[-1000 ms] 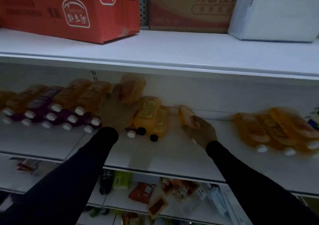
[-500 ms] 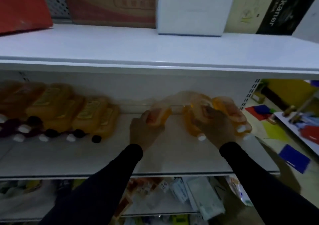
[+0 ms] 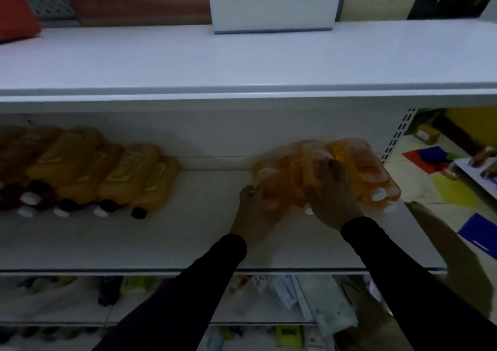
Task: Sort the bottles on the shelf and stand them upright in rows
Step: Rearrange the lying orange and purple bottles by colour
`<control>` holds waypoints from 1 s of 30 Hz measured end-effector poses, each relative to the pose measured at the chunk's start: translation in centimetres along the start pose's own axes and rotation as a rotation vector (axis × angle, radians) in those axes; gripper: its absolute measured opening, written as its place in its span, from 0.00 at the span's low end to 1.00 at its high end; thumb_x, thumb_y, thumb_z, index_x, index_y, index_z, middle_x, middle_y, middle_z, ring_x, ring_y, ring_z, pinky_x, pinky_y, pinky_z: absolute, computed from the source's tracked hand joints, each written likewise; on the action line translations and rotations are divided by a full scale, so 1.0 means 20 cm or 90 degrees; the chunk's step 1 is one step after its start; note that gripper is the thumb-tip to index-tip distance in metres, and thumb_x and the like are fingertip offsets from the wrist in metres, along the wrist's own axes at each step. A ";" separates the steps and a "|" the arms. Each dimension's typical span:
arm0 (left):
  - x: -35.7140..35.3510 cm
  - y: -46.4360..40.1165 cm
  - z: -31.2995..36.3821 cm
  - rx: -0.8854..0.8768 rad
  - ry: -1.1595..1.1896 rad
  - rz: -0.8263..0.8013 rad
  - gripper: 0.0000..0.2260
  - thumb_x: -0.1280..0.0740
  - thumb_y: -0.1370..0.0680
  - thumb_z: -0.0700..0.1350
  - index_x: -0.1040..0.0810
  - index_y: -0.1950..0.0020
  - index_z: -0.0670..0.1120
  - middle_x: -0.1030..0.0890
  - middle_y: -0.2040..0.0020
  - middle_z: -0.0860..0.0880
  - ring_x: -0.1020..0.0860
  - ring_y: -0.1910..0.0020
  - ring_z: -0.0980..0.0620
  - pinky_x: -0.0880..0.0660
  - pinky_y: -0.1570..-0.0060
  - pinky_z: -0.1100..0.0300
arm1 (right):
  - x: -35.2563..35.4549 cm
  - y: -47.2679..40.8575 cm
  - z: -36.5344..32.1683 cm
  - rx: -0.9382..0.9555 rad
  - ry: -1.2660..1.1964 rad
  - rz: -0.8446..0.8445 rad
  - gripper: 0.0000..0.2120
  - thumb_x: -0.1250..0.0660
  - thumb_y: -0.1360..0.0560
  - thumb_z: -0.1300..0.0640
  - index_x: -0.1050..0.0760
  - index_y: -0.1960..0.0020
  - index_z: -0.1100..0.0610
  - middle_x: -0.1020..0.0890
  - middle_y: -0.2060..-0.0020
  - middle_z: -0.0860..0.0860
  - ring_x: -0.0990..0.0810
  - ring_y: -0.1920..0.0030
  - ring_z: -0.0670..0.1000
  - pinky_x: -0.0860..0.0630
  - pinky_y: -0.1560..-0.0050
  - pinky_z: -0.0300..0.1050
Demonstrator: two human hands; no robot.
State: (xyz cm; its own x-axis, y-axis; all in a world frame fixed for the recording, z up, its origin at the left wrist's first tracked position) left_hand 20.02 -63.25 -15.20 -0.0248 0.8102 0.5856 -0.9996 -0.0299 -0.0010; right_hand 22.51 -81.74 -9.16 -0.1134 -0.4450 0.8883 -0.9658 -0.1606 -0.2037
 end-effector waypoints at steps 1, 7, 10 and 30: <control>0.00 -0.01 0.00 -0.002 0.003 0.011 0.31 0.29 0.26 0.53 0.37 0.27 0.51 0.41 0.29 0.46 0.32 0.46 0.54 0.34 0.53 0.76 | 0.00 -0.02 0.01 0.002 0.017 -0.008 0.32 0.35 0.23 0.52 0.44 0.24 0.62 0.43 0.27 0.64 0.42 0.28 0.64 0.39 0.30 0.57; 0.04 -0.09 0.09 0.012 -0.033 0.010 0.30 0.31 0.25 0.43 0.38 0.25 0.47 0.34 0.32 0.42 0.28 0.38 0.41 0.27 0.41 0.54 | 0.00 -0.13 0.04 0.018 0.094 -0.050 0.32 0.36 0.23 0.50 0.43 0.24 0.59 0.43 0.25 0.60 0.45 0.25 0.61 0.43 0.27 0.56; 0.07 -0.10 0.10 0.021 -0.099 -0.034 0.32 0.32 0.24 0.47 0.41 0.23 0.48 0.34 0.30 0.42 0.29 0.36 0.39 0.28 0.38 0.50 | -0.02 -0.13 0.05 0.000 0.096 -0.083 0.33 0.37 0.23 0.44 0.43 0.24 0.57 0.43 0.25 0.59 0.44 0.26 0.61 0.42 0.27 0.57; 1.36 0.17 -0.54 0.111 -0.520 0.171 0.36 0.41 0.24 0.65 0.45 0.23 0.46 0.40 0.24 0.40 0.41 0.26 0.39 0.44 0.30 0.46 | -0.62 0.01 -1.07 0.151 -0.123 -0.227 0.28 0.42 0.21 0.40 0.38 0.25 0.48 0.35 0.27 0.50 0.34 0.29 0.50 0.41 0.31 0.41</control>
State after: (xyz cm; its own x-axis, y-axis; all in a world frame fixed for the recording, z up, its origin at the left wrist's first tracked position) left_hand 15.80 -35.05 -8.07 -0.1723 0.0932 0.9806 -0.9431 -0.3030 -0.1369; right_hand 18.68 -57.42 -11.42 0.2825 -0.4776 0.8319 -0.8544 -0.5196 -0.0082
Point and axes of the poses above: each hand's wrist, its own y-axis away from the middle knuckle, its own x-axis out of the back of the hand, z = x × y, the point moved 5 cm from there along -y, towards the middle knuckle
